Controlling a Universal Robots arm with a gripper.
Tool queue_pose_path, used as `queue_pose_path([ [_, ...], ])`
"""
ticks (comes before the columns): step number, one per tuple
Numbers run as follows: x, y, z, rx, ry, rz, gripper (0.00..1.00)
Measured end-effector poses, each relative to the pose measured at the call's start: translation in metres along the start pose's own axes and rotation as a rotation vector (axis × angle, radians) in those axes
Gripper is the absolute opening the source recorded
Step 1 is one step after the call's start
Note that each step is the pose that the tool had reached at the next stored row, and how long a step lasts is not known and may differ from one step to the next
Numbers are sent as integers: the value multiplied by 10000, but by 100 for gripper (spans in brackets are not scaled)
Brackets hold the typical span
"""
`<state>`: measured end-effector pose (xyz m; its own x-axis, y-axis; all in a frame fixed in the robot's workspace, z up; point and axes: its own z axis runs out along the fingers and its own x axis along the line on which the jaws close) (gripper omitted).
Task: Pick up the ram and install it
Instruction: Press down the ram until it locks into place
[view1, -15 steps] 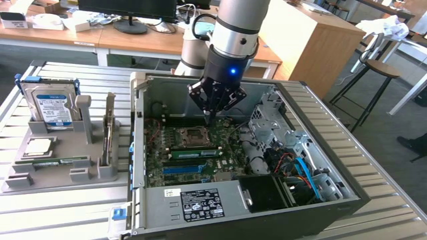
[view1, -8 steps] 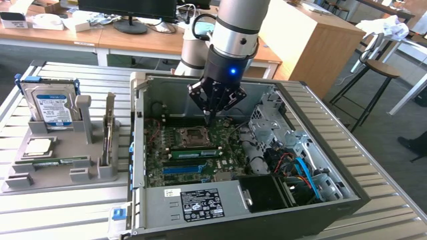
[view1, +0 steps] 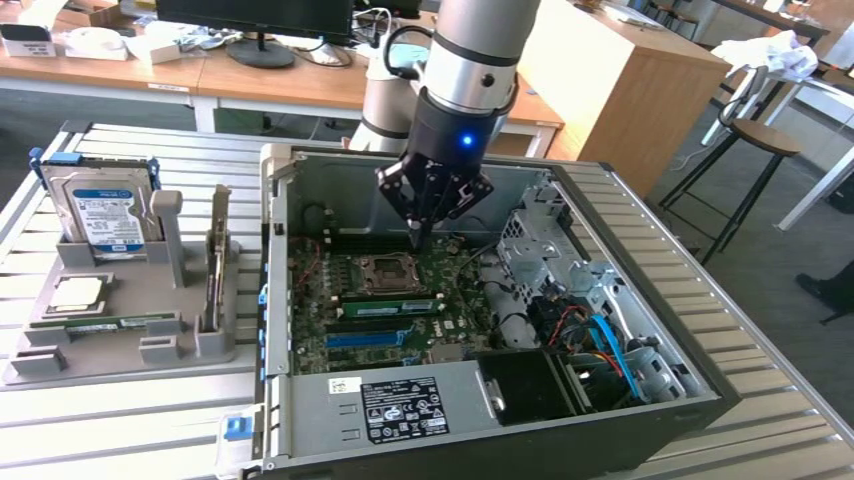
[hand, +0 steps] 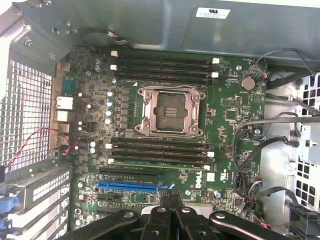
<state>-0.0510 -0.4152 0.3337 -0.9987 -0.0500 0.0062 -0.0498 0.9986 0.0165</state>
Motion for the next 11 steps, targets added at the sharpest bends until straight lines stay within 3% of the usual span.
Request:
queue_pose_path([
  [11,0,0,-29,0,2,-78,10],
])
